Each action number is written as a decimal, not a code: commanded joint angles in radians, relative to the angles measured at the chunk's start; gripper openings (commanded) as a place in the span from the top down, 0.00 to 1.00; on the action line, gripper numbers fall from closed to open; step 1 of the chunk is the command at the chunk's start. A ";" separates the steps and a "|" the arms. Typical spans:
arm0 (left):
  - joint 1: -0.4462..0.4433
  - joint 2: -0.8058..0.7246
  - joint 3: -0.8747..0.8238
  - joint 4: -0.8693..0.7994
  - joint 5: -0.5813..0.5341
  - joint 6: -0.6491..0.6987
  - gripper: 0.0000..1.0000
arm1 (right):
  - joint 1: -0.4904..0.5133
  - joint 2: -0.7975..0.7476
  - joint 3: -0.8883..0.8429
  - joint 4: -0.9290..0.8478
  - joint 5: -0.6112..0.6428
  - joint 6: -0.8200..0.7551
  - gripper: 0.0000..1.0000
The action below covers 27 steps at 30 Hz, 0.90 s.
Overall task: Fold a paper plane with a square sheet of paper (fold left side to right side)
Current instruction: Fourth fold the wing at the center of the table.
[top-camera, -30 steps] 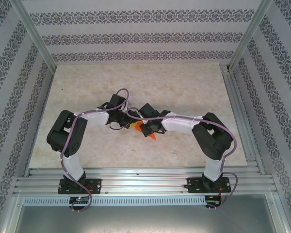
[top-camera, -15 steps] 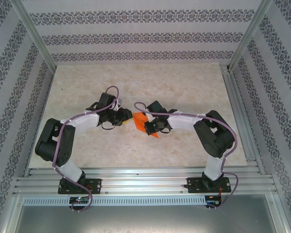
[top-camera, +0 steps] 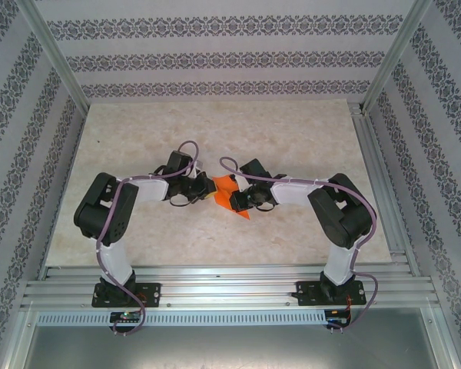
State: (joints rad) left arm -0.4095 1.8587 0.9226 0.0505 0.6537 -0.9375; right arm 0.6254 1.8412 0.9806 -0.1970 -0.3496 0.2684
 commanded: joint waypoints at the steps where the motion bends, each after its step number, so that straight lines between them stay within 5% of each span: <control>1: -0.028 0.047 0.048 0.096 0.033 -0.042 0.97 | -0.006 -0.010 -0.008 -0.003 -0.019 0.005 0.95; 27: -0.041 0.089 0.032 -0.066 -0.095 0.039 1.00 | -0.028 -0.030 0.104 -0.124 0.007 -0.009 0.82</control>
State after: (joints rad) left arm -0.4408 1.9339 0.9558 0.0566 0.6125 -0.9398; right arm 0.6060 1.8313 1.0519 -0.3141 -0.3523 0.2676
